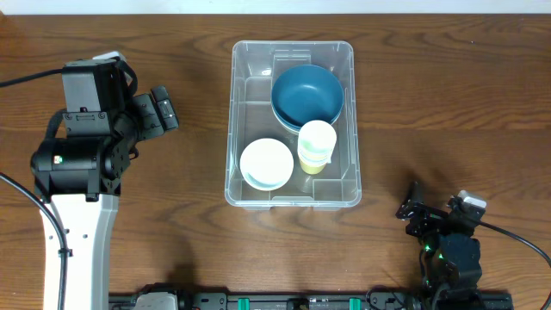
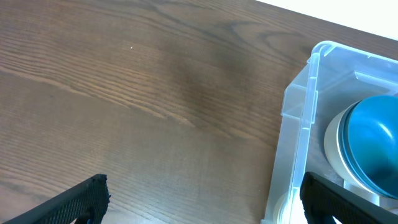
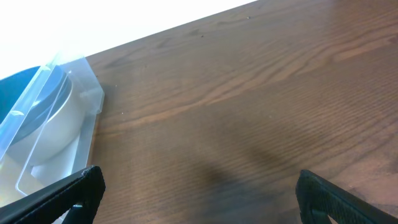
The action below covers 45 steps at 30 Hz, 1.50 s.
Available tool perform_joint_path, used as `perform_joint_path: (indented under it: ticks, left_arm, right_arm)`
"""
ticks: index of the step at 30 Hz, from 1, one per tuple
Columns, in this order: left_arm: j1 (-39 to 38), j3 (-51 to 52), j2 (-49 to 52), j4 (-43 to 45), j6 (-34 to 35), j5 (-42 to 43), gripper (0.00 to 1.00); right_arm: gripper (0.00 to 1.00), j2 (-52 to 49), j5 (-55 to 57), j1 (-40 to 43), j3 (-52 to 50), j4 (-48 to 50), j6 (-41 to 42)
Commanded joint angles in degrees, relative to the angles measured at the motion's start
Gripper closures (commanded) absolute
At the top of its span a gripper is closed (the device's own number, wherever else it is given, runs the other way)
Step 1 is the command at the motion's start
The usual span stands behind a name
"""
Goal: Pack container
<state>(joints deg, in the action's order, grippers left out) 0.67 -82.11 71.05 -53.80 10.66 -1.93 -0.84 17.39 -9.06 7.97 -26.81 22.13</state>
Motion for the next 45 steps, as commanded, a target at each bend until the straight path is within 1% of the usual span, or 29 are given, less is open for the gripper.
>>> perform_joint_path:
  ticks: [1, 6, 12, 16, 26, 30, 35, 45]
  left_arm:
    - [0.22, -0.13, -0.07, -0.17, 0.11, -0.68, 0.02]
    - [0.11, 0.98, -1.79, -0.17, 0.11, -0.68, 0.02]
    - [0.11, 6.12, -10.34, -0.13, -1.4, -0.15, 0.02]
    - [0.11, 13.57, -17.64, 1.51, 0.17, 0.44, 0.02]
    - [0.13, 39.3, -37.81, 16.41, 0.13, 1.49, 0.02]
    - [0.13, 46.97, -44.19, 20.13, 0.13, 2.82, 0.02]
    - [0.13, 53.11, -49.44, 20.52, 0.15, 2.99, 0.02]
    - [0.13, 61.94, -58.12, 20.52, 0.15, 2.99, 0.02]
  right_arm:
    - [0.01, 0.52, 0.15, 0.55, -0.37, 0.07, 0.55]
    - [0.01, 0.52, 0.15, 0.55, -0.37, 0.07, 0.55]
    - [0.01, 0.52, 0.15, 0.55, -0.37, 0.07, 0.55]
    - [0.01, 0.52, 0.15, 0.55, -0.37, 0.07, 0.55]
    - [0.01, 0.52, 0.17, 0.55, -0.37, 0.07, 0.55]
    - [0.01, 0.52, 0.17, 0.55, -0.37, 0.07, 0.55]
    - [0.01, 0.52, 0.17, 0.55, -0.37, 0.07, 0.55]
    - [0.01, 0.52, 0.15, 0.55, -0.37, 0.07, 0.52]
